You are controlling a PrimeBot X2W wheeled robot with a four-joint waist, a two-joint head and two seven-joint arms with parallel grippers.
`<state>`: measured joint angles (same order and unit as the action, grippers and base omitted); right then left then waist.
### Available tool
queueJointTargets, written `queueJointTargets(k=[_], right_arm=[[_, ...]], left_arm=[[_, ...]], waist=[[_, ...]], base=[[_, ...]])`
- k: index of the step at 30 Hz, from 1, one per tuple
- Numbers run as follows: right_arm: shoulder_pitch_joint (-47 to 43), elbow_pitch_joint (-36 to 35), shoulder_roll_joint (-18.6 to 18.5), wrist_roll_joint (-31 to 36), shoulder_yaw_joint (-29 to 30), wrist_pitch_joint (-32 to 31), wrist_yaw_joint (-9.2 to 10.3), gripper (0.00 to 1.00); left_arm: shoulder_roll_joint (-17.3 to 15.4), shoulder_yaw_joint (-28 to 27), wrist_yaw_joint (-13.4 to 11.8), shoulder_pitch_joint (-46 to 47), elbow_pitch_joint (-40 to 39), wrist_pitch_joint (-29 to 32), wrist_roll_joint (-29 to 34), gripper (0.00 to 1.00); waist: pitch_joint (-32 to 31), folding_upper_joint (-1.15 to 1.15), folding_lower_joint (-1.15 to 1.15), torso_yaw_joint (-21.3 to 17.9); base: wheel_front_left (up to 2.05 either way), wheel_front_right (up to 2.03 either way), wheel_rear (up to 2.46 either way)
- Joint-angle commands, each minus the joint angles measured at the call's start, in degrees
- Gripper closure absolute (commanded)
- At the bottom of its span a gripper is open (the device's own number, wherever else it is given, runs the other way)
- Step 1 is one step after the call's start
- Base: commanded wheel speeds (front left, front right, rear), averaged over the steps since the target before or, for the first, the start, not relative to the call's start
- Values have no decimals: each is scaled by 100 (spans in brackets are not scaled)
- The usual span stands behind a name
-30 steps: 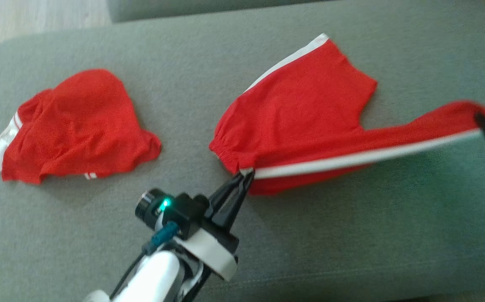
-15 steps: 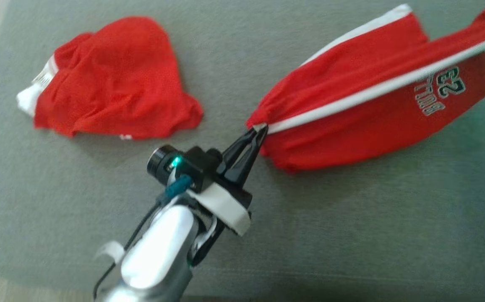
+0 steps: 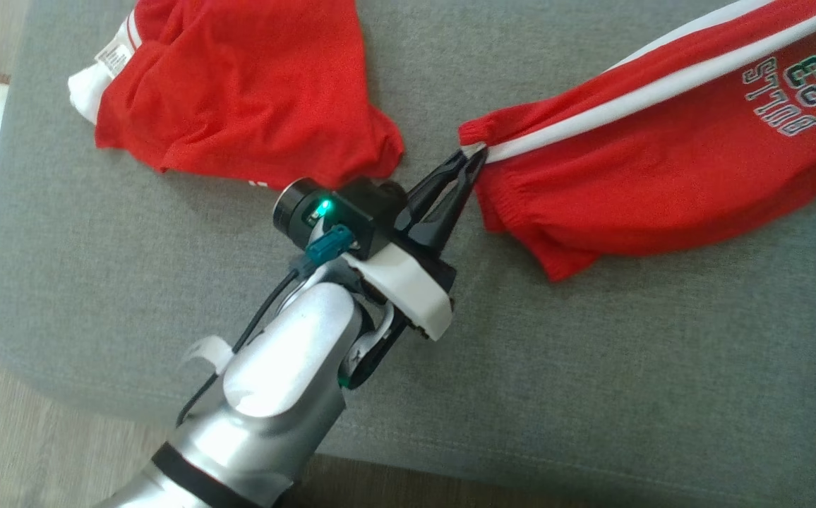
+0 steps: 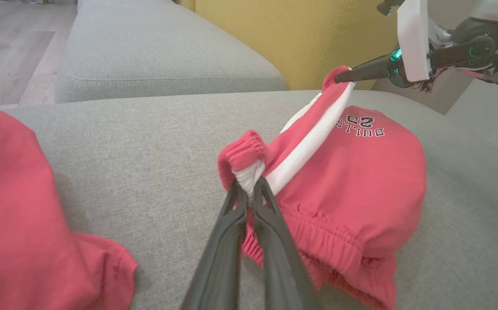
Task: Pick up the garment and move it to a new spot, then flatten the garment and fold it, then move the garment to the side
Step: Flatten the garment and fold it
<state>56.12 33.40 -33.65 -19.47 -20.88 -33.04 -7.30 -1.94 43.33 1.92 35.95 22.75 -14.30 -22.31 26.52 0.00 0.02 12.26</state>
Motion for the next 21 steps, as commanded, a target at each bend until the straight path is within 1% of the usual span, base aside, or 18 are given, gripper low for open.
queueJointTargets(k=[1, 2, 3, 4, 5, 6, 9, 14, 18, 21], right_arm=[[120, -54, -180, 69, -65, 86, -19, 100], [169, 49, -187, 95, -120, 141, -19, 100], [222, 166, -182, 114, -129, 208, -19, 100], [271, 268, -157, 126, -124, 308, -19, 100], [313, 362, -116, 124, -102, 432, -19, 17], [348, 454, -62, 110, -92, 542, -19, 0], [431, 637, 71, 76, -133, 956, -19, 0], [463, 798, 246, -72, -84, 1903, -19, 0], [327, 820, 313, -248, -122, 2537, -19, 0], [155, 727, 383, -399, -51, 3079, -19, 0]], left_arm=[[-95, -95, -69, 158, -110, -68, -57, 78], [-95, -49, -105, 199, -109, -68, -97, 44], [-95, -9, -138, 230, -98, -69, -136, 6], [-95, 26, -167, 257, -78, -69, -170, 0], [-95, 51, -194, 282, -60, -69, -194, 0], [-95, 66, -219, 303, -43, -69, -206, 0], [-95, 49, -274, 331, 18, -69, -205, 0], [-94, -163, -314, 243, 106, -69, -112, 0], [-94, -469, -353, 91, 61, -69, 38, 0], [-95, -830, -429, -66, -154, -70, 174, 0]], waist=[[84, 0, -2, 56], [105, 0, -2, 56], [122, 0, -2, 52], [135, 0, -2, 44], [143, 0, -2, 32], [144, 0, -2, 15], [116, 0, -2, -58], [-74, 0, -2, -220], [-340, 0, -2, -396], [-581, 0, -2, -560]], base=[[0, 0, 0], [0, 0, 0], [0, 0, 0], [0, 0, 0], [0, 0, 0], [0, 0, 0], [0, 0, 0], [0, 0, 0], [0, 0, 0], [0, 0, 0]])
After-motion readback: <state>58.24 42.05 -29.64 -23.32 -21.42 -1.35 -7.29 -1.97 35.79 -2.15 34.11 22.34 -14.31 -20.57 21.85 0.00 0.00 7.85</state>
